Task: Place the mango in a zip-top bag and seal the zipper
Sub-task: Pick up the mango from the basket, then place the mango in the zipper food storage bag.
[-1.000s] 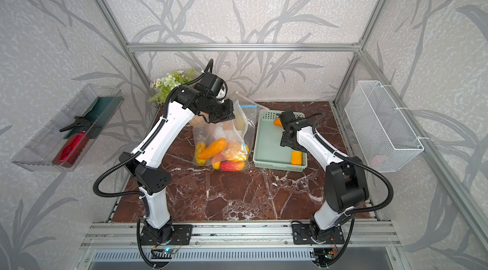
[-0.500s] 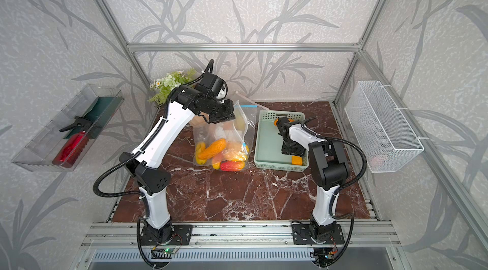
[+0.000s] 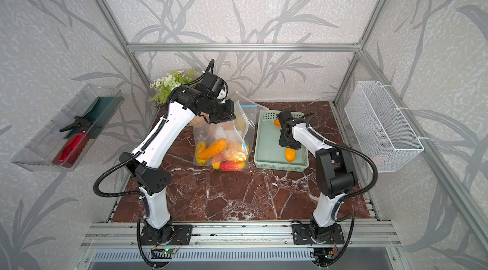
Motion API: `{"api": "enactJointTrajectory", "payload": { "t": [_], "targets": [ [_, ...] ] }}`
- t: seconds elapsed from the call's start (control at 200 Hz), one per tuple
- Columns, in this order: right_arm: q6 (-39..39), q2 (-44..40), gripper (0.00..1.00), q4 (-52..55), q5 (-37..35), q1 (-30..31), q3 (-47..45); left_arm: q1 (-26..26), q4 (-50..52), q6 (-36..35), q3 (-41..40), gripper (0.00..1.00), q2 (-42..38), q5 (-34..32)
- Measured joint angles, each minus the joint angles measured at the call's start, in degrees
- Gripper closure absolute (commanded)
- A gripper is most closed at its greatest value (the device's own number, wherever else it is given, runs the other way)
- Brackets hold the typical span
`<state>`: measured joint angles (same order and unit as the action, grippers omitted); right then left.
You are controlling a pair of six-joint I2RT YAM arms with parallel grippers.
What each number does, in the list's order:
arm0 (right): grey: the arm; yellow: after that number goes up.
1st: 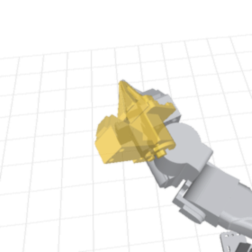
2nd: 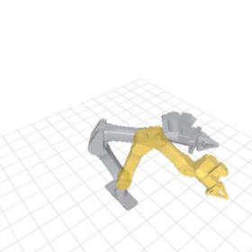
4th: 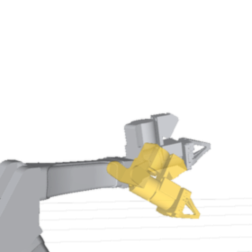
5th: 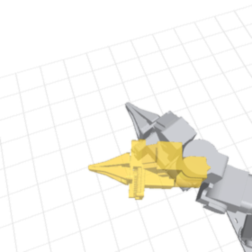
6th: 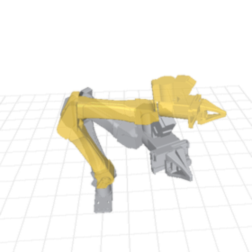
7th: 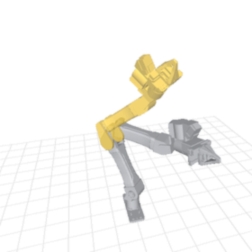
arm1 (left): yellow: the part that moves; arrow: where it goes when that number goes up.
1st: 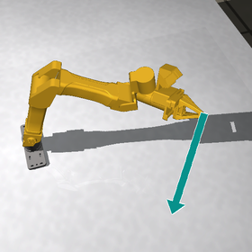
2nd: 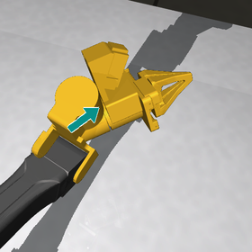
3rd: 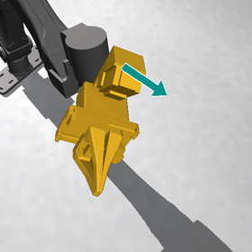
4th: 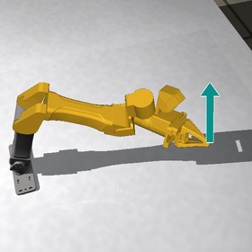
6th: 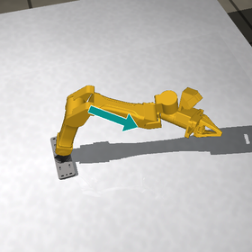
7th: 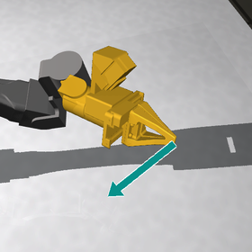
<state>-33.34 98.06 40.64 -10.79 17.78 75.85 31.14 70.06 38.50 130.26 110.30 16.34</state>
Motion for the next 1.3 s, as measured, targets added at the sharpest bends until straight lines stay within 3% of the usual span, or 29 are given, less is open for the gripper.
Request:
{"api": "enactJointTrajectory", "payload": {
  "t": [0.11,0.22,0.41,0.605,0.67,0.775,0.875,1.08,1.199,1.299],
  "targets": [
    [-1.1,-11.2,0.69,-9.7,6.0,2.9,0.0,0.0,0.0,0.0,0.0,1.00,0.0,0.0],
    [-4.0,-16.8,0.69,-21.2,12.8,6.8,0.1,0.0,0.0,0.0,0.0,1.00,0.0,0.0],
    [-10.4,-13.9,0.67,-40.5,21.7,13.3,-1.8,0.0,0.0,0.1,0.1,1.00,0.0,0.0],
    [-13.5,-7.8,0.65,-49.1,24.3,15.6,-4.9,0.0,0.3,0.3,1.3,1.00,0.0,0.0],
    [-13.5,-7.1,0.57,-49.5,24.6,15.6,-5.4,0.0,0.2,0.5,1.3,1.00,0.0,0.0],
    [-13.0,-7.4,0.35,-49.4,24.7,15.6,-6.9,0.0,0.2,0.5,1.3,1.00,0.0,0.0],
    [-11.4,-8.7,0.21,-46.9,23.1,15.6,-7.9,0.0,0.2,0.5,1.3,1.00,0.0,0.0],
    [1.2,-12.1,0.12,-32.3,14.9,12.6,-0.9,0.0,0.2,0.5,1.3,1.00,0.0,0.0],
    [9.5,-10.8,0.09,-24.5,9.9,4.6,2.2,0.0,0.2,0.5,1.3,1.00,0.0,0.0],
    [10.6,-5.9,0.06,-17.7,7.9,-2.7,4.9,0.0,0.2,0.4,1.3,1.00,0.0,0.0]
  ]
}}
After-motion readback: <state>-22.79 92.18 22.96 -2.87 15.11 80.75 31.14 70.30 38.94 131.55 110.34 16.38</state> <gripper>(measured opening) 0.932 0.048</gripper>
